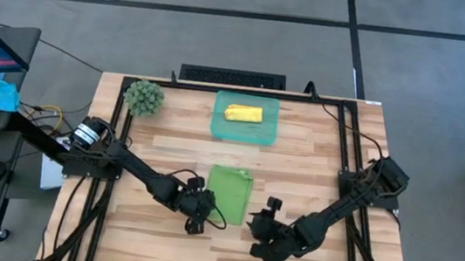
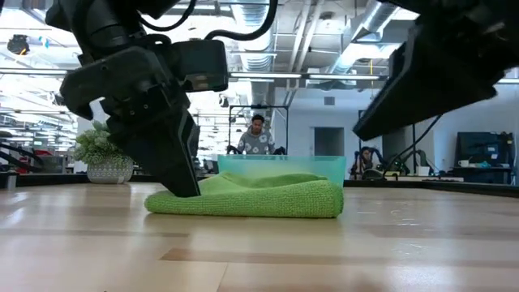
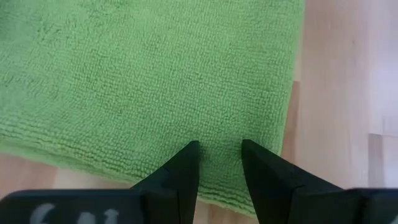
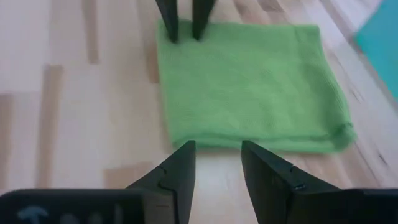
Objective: Roll microfiber towels into tight, uniform cylinder then place into a basket
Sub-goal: Roll the green microfiber cloth
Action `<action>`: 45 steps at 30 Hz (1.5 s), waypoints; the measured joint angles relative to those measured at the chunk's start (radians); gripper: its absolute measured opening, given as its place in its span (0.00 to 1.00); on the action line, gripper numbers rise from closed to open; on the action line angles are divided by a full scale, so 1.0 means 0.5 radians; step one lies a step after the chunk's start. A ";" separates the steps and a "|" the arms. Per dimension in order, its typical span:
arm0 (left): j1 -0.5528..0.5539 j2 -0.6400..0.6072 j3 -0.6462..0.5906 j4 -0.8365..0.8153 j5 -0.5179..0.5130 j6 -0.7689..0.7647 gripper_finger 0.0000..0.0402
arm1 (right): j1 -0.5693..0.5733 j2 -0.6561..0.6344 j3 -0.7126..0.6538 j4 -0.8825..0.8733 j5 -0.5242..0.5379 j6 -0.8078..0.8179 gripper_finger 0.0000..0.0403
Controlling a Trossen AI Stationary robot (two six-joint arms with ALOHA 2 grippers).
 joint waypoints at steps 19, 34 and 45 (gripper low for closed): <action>-0.242 0.016 0.165 -0.202 -0.493 0.097 0.29 | -0.236 0.000 -0.012 0.698 -0.280 -0.547 0.37; -0.262 0.016 0.102 -0.091 -0.526 0.107 0.29 | -0.249 0.329 0.005 1.011 -0.480 -0.626 0.02; -0.219 0.086 0.103 -0.087 -0.476 0.059 0.29 | -0.272 0.328 0.004 0.766 -0.497 -0.443 0.02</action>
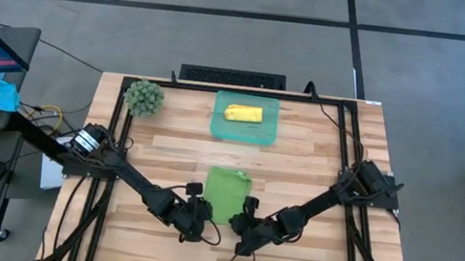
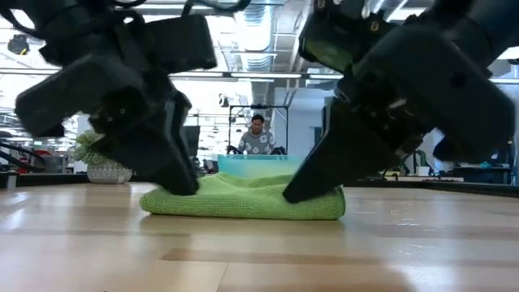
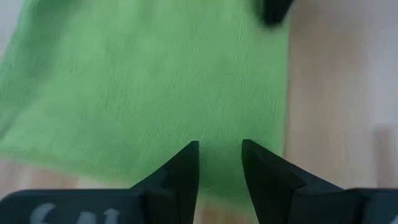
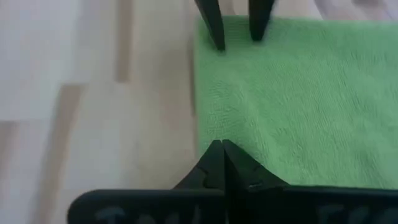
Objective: Roll microfiber towels into tight, uniform cylinder then place into a basket
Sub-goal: Roll the green microfiber cloth
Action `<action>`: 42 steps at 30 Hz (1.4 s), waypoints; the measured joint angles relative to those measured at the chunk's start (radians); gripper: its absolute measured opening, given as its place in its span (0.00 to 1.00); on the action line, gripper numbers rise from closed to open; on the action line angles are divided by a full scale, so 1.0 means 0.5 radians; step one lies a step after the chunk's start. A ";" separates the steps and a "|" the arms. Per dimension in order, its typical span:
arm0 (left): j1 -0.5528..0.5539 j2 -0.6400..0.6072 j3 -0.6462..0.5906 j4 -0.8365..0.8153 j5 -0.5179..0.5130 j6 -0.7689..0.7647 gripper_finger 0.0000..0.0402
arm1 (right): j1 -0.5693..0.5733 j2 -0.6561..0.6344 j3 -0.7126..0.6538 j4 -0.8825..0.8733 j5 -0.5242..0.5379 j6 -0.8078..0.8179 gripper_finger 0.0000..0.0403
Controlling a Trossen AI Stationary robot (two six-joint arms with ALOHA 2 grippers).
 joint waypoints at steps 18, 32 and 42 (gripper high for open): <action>0.045 0.020 -0.042 0.009 0.050 -0.074 0.29 | -0.026 -0.017 0.002 -0.087 -0.258 0.142 0.02; 0.045 0.020 -0.042 0.009 0.058 -0.073 0.29 | 0.027 -0.147 -0.001 -0.218 0.034 0.098 0.02; 0.046 0.019 -0.043 0.007 0.091 -0.073 0.29 | -0.008 -0.011 0.010 -0.269 -0.108 0.228 0.03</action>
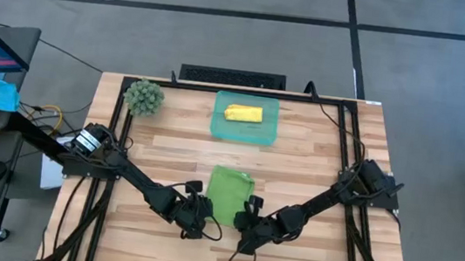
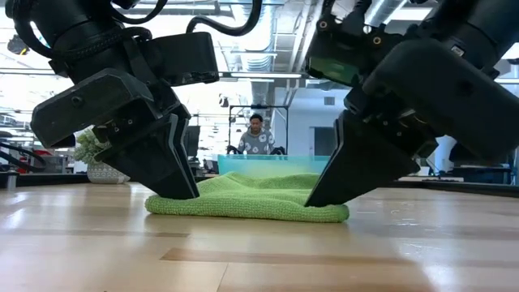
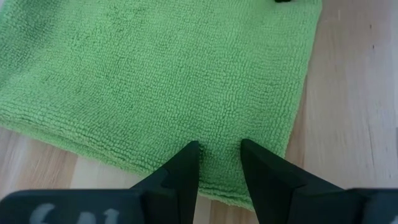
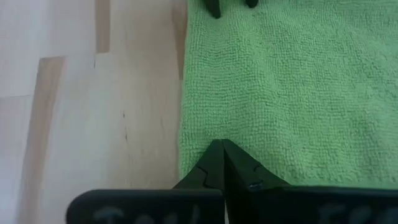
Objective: Roll microfiber towels into tight, uniform cylinder then place into a basket
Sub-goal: Roll the green microfiber cloth
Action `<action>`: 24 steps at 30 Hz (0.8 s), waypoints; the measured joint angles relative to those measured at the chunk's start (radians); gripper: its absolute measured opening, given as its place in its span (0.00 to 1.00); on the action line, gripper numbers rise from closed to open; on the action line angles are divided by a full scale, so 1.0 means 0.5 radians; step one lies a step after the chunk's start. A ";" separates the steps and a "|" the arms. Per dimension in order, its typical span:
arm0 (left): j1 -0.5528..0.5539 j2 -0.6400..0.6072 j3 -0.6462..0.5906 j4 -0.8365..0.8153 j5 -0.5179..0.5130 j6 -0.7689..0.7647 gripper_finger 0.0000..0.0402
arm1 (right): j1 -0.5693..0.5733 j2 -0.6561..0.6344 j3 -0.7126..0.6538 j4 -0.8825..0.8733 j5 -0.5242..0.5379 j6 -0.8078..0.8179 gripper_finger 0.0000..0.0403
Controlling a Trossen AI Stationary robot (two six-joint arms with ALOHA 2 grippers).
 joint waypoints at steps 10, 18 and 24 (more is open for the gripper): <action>-0.006 -0.018 0.000 -0.024 0.028 0.002 0.29 | 0.042 -0.026 -0.009 -0.059 0.064 -0.072 0.06; -0.098 -0.040 0.145 -0.299 -0.098 0.026 0.29 | 0.109 -0.142 -0.017 -0.175 0.228 -0.083 0.08; -0.227 -0.041 0.326 -0.625 -0.344 0.027 0.29 | 0.203 -0.266 -0.013 -0.155 0.404 -0.185 0.08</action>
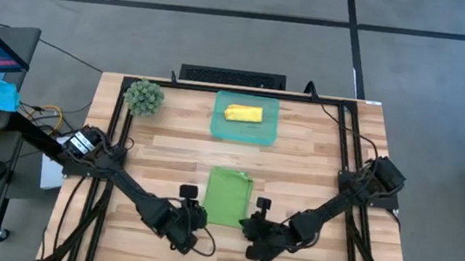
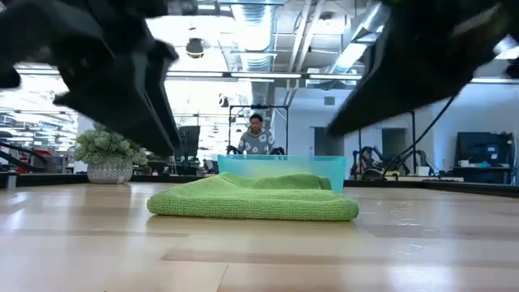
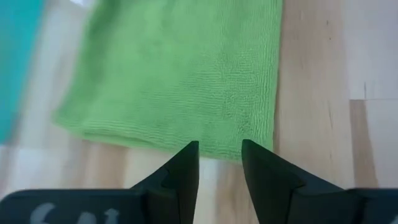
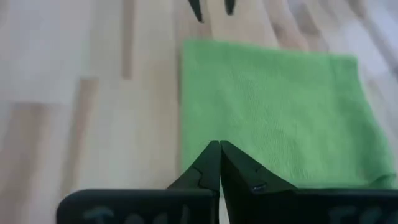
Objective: Roll microfiber towels into tight, uniform cylinder then place into a basket
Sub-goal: Roll the green microfiber cloth
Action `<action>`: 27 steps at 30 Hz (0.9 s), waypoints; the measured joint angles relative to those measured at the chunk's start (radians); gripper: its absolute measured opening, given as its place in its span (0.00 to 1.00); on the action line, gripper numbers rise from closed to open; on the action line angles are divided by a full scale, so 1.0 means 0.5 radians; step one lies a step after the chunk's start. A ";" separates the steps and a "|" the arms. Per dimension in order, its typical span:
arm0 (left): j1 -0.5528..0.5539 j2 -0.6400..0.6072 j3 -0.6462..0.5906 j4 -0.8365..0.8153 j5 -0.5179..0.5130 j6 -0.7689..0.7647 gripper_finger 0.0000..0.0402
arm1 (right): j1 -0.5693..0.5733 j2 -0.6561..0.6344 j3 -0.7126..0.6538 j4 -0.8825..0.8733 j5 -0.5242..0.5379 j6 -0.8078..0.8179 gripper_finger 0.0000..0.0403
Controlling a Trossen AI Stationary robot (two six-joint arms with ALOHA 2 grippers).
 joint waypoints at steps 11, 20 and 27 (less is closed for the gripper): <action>-0.379 -0.002 0.286 -0.265 -0.530 0.375 0.29 | 0.284 -0.205 0.000 0.036 0.432 -0.201 0.06; -0.570 -0.005 0.459 -0.634 -0.923 0.544 0.29 | 0.342 -0.363 0.162 0.039 0.689 -0.696 0.08; -0.538 0.009 0.338 -0.634 -0.531 0.347 0.29 | 0.316 -0.346 0.211 0.022 0.645 -0.888 0.15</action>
